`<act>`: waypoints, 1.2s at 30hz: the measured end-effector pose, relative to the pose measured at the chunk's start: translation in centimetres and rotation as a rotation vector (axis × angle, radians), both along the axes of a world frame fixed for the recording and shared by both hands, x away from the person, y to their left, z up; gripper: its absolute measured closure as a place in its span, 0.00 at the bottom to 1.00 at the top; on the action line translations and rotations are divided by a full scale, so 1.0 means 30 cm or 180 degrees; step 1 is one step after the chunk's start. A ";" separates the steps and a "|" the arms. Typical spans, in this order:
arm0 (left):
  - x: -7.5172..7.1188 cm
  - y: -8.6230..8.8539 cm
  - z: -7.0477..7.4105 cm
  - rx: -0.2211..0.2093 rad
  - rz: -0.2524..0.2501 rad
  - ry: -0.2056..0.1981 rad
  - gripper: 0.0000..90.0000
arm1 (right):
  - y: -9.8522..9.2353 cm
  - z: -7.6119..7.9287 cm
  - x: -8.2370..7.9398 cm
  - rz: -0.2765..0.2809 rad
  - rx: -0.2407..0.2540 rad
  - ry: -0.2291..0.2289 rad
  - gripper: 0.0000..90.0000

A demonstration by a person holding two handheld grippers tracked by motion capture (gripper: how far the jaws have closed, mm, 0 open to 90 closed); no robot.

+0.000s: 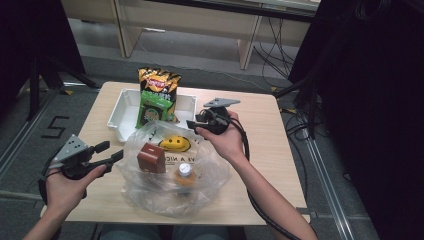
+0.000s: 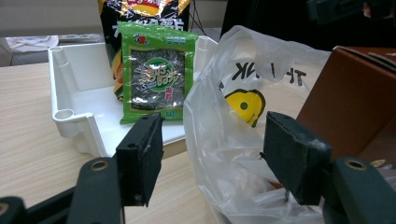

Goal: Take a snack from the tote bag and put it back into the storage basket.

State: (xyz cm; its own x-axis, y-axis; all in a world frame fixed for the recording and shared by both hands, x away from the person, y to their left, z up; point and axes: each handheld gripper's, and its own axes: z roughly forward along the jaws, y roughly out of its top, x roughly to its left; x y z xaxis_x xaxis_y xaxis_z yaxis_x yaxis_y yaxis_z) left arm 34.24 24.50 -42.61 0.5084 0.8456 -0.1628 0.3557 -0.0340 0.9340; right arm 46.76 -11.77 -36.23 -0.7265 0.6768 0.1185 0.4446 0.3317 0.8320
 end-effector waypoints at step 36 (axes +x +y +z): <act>-0.038 -0.041 0.042 -0.0157 -0.0123 -0.0109 0.42 | -0.155 -0.060 -0.169 0.0001 0.0281 -0.0072 0.52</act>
State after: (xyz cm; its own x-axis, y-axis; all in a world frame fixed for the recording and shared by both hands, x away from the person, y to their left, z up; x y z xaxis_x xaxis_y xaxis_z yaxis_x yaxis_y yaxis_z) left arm 33.11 23.27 -41.36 0.5465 0.8166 -0.1858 0.3229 -0.0008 0.9464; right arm 41.69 -16.42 -38.03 -0.7299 0.6643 0.1611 0.4253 0.2567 0.8679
